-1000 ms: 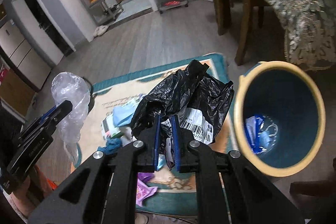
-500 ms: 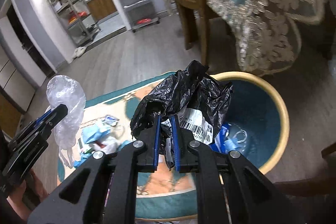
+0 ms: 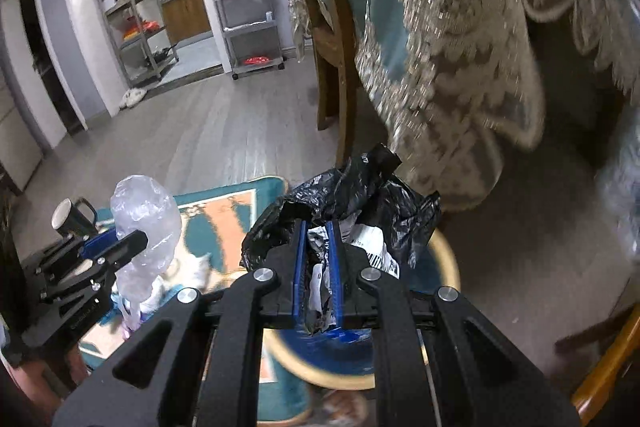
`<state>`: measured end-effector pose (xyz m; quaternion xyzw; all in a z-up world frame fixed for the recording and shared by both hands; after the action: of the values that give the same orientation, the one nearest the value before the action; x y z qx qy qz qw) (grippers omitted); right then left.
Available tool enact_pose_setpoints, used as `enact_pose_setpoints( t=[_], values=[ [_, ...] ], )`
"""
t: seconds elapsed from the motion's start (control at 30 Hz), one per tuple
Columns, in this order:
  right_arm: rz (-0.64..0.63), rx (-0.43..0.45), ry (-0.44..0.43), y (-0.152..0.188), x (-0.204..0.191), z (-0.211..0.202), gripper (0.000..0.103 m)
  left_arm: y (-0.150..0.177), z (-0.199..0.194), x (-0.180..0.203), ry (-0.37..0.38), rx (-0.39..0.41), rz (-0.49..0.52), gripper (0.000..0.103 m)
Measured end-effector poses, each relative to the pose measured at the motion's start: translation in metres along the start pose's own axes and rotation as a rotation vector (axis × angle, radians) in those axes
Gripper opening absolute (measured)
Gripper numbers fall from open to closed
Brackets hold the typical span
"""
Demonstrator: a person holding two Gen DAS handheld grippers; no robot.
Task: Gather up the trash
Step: 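Carry the clear bag and black bag over the bucket with both tools, then open the left tool to drop the clear bag while the right tool drops the black bag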
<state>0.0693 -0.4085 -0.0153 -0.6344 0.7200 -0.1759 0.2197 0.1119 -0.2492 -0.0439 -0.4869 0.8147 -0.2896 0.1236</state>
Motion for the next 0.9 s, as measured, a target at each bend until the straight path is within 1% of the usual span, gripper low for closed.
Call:
enact_pose_setpoints(
  t=[0.07, 0.13, 0.17, 0.23, 0.3, 0.47, 0.6, 0.73, 0.83, 0.9],
  values=[
    [-0.033, 0.001, 0.017, -0.002, 0.007, 0.001, 0.01, -0.007, 0.003, 0.007, 0.001, 0.006, 0.026, 0.027],
    [-0.037, -0.008, 0.031, 0.001, 0.016, 0.009, 0.01, -0.012, 0.009, 0.014, 0.019, 0.004, 0.047, 0.027],
    [-0.025, -0.018, 0.028, 0.003, 0.02, 0.014, 0.01, -0.013, 0.013, 0.017, 0.03, 0.002, 0.054, 0.027],
    [0.021, -0.053, -0.001, 0.009, 0.028, 0.027, 0.01, -0.013, 0.021, 0.022, 0.023, -0.007, 0.079, 0.027],
    [0.059, -0.072, -0.019, 0.01, 0.036, 0.034, 0.01, -0.01, 0.03, 0.026, 0.028, -0.024, 0.092, 0.027],
    [0.081, -0.109, -0.01, 0.017, 0.048, 0.046, 0.01, -0.001, 0.05, 0.036, 0.079, -0.066, 0.079, 0.027],
    [0.124, -0.135, -0.004, 0.02, 0.058, 0.051, 0.01, 0.009, 0.067, 0.047, 0.08, -0.11, 0.104, 0.027],
    [0.175, -0.168, -0.018, 0.025, 0.067, 0.06, 0.01, 0.016, 0.081, 0.061, 0.101, -0.15, 0.135, 0.027],
    [0.181, -0.195, -0.007, 0.029, 0.07, 0.067, 0.01, 0.021, 0.086, 0.068, 0.103, -0.16, 0.167, 0.027],
    [0.179, -0.204, 0.002, 0.031, 0.071, 0.069, 0.01, 0.024, 0.091, 0.076, 0.119, -0.173, 0.187, 0.028]
  ],
)
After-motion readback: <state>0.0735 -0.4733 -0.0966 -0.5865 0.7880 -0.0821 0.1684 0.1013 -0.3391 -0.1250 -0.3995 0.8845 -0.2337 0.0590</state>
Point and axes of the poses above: each gripper's, at about its wrist camera, not at the fingertips, and z roughly the way its jaws point, x to its right, y to its underside, the point moved 10 cm from there along z, roughly the way its jaws point, and after that the axes turned 13 degrees about -x, right-handed, at the moved point
